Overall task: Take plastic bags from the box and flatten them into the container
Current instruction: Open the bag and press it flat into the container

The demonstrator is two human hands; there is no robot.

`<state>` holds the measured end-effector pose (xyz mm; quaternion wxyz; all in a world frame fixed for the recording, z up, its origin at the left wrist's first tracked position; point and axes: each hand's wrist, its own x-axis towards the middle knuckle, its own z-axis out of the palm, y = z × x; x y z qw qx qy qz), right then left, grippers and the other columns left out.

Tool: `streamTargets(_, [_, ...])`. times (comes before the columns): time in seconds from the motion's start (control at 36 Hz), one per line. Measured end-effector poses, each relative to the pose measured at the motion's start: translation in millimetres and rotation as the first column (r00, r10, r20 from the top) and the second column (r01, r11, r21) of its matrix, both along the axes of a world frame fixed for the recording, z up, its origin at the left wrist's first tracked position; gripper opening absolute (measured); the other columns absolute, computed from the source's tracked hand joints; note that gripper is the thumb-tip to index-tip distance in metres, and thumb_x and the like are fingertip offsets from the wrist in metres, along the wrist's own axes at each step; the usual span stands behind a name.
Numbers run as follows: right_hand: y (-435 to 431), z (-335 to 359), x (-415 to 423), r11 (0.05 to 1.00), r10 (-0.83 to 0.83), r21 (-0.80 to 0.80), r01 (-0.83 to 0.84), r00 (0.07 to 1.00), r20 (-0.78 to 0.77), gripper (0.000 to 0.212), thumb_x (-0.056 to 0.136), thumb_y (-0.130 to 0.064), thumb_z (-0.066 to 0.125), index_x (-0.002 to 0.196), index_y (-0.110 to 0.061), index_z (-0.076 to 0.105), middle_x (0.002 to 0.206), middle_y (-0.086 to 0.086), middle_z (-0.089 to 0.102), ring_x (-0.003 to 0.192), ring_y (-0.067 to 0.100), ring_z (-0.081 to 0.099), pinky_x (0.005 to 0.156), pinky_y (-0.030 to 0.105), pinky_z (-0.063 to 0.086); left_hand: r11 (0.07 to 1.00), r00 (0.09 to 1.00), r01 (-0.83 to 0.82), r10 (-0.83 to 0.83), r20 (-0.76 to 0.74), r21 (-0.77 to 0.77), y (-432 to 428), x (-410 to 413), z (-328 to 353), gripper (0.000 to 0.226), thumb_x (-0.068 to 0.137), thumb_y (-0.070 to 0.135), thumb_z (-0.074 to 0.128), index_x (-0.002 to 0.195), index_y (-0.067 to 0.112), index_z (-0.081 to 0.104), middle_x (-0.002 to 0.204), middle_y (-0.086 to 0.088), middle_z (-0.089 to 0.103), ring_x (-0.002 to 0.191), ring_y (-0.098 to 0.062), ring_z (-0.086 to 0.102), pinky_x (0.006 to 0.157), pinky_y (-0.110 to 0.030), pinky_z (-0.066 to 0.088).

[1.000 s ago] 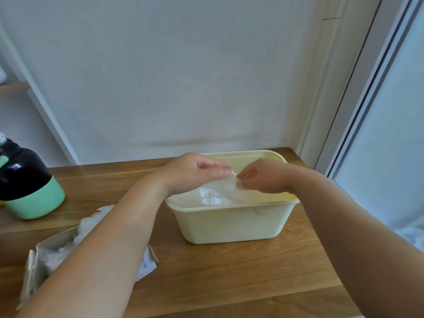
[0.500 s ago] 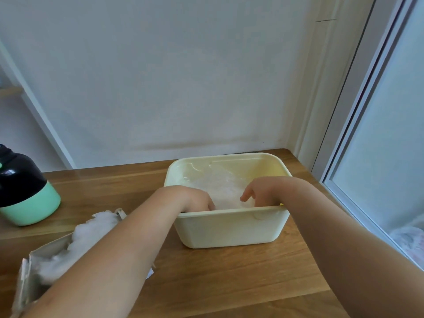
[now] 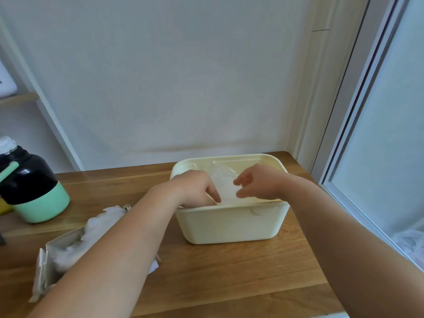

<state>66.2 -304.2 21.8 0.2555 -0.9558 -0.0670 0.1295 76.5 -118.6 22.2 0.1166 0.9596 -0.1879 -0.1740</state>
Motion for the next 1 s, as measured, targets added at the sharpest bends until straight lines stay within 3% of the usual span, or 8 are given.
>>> streamTargets(0.28, [1.6, 3.0, -3.2, 0.996, -0.043, -0.084, 0.023, 0.97, -0.241, 0.033, 0.097, -0.034, 0.041, 0.101, -0.016, 0.069, 0.099, -0.01, 0.063, 0.097, 0.014, 0.056, 0.095, 0.032, 0.04, 0.993, 0.996, -0.055, 0.063, -0.07, 0.108, 2.2, -0.3, 1.9, 0.027, 0.094, 0.036, 0.054, 0.075, 0.022, 0.069, 0.076, 0.007, 0.06, 0.068, -0.011, 0.052, 0.059, -0.023, 0.039])
streamTargets(0.39, [3.6, 7.3, -3.6, 0.997, -0.067, -0.053, 0.059, 0.984, -0.168, 0.032, 0.098, -0.025, 0.039, 0.108, -0.009, 0.065, 0.105, 0.0, 0.064, 0.098, 0.021, 0.057, 0.09, 0.032, 0.044, 0.996, 0.994, -0.088, 0.088, -0.057, 0.015, 4.0, -0.8, 8.6, 0.031, 0.097, 0.041, 0.048, 0.086, 0.029, 0.074, 0.093, 0.01, 0.068, 0.09, -0.011, 0.06, 0.078, -0.025, 0.047])
streamTargets(0.47, [5.3, 8.4, -6.2, 0.995, -0.101, -0.024, 0.101, 0.995, -0.009, 0.029, 0.096, -0.025, 0.043, 0.08, -0.007, 0.058, 0.076, 0.002, 0.052, 0.069, 0.019, 0.047, 0.065, 0.031, 0.037, 0.983, 0.991, -0.131, 0.135, 0.023, -0.125, 6.5, -6.4, 13.8, 0.039, 0.097, 0.048, 0.041, 0.088, 0.031, 0.075, 0.11, 0.003, 0.068, 0.103, -0.017, 0.06, 0.093, -0.032, 0.046])
streamTargets(0.58, [4.4, 8.8, -11.6, 0.988, -0.152, 0.049, 0.146, 0.976, 0.155, 0.04, 0.095, -0.027, 0.041, 0.06, -0.016, 0.028, 0.06, 0.0, 0.027, 0.055, 0.017, 0.026, 0.054, 0.031, 0.023, 0.957, 0.963, -0.149, 0.198, 0.184, -0.25, 11.4, -13.2, 13.9, 0.047, 0.1, 0.051, 0.035, 0.093, 0.027, 0.075, 0.11, 0.003, 0.068, 0.106, -0.017, 0.058, 0.09, -0.03, 0.045])
streamTargets(0.69, [7.5, 11.2, -22.8, 0.982, -0.183, 0.103, 0.16, 0.942, 0.282, 0.04, 0.096, -0.027, 0.04, 0.061, -0.015, 0.025, 0.058, 0.001, 0.025, 0.055, 0.017, 0.023, 0.053, 0.031, 0.021, 0.963, 0.92, -0.147, 0.217, 0.325, -0.228, 19.5, -15.9, 8.7, 0.045, 0.1, 0.049, 0.034, 0.069, 0.022, 0.05, 0.073, 0.001, 0.05, 0.074, -0.02, 0.048, 0.071, -0.034, 0.044])
streamTargets(0.81, [14.1, 9.4, -34.3, 0.972, -0.209, 0.177, 0.154, 0.914, 0.349, 0.037, 0.094, -0.027, 0.042, 0.061, -0.015, 0.028, 0.059, 0.002, 0.027, 0.056, 0.018, 0.026, 0.054, 0.032, 0.023, 0.954, 0.891, -0.159, 0.251, 0.38, -0.256, 26.3, -31.6, 11.1, 0.052, 0.098, 0.041, 0.044, 0.057, 0.017, 0.023, 0.056, -0.002, 0.027, 0.057, -0.022, 0.03, 0.052, -0.032, 0.021])
streamTargets(0.92, [28.3, 11.7, -48.7, 0.979, -0.162, 0.173, 0.108, 0.925, 0.343, 0.041, 0.096, -0.026, 0.042, 0.058, -0.014, 0.028, 0.055, -0.001, 0.028, 0.052, 0.016, 0.027, 0.05, 0.028, 0.024, 0.967, 0.89, -0.168, 0.232, 0.392, -0.19, 39.2, -39.8, 4.0, 0.063, 0.092, 0.065, 0.029, 0.056, 0.015, 0.04, 0.075, -0.009, 0.067, 0.073, -0.025, 0.058, 0.063, -0.03, 0.03])
streamTargets(1.0, [40.8, 9.6, -56.9, 0.986, -0.099, 0.155, 0.056, 0.954, 0.284, 0.043, 0.098, -0.03, 0.041, 0.059, -0.013, 0.032, 0.056, -0.001, 0.032, 0.051, 0.015, 0.031, 0.051, 0.027, 0.027, 0.958, 0.87, -0.154, 0.248, 0.426, -0.243, 47.8, -47.1, 2.0, 0.07, 0.088, 0.07, 0.024, 0.055, 0.011, 0.042, 0.072, -0.01, 0.065, 0.072, -0.026, 0.057, 0.066, -0.033, 0.034])
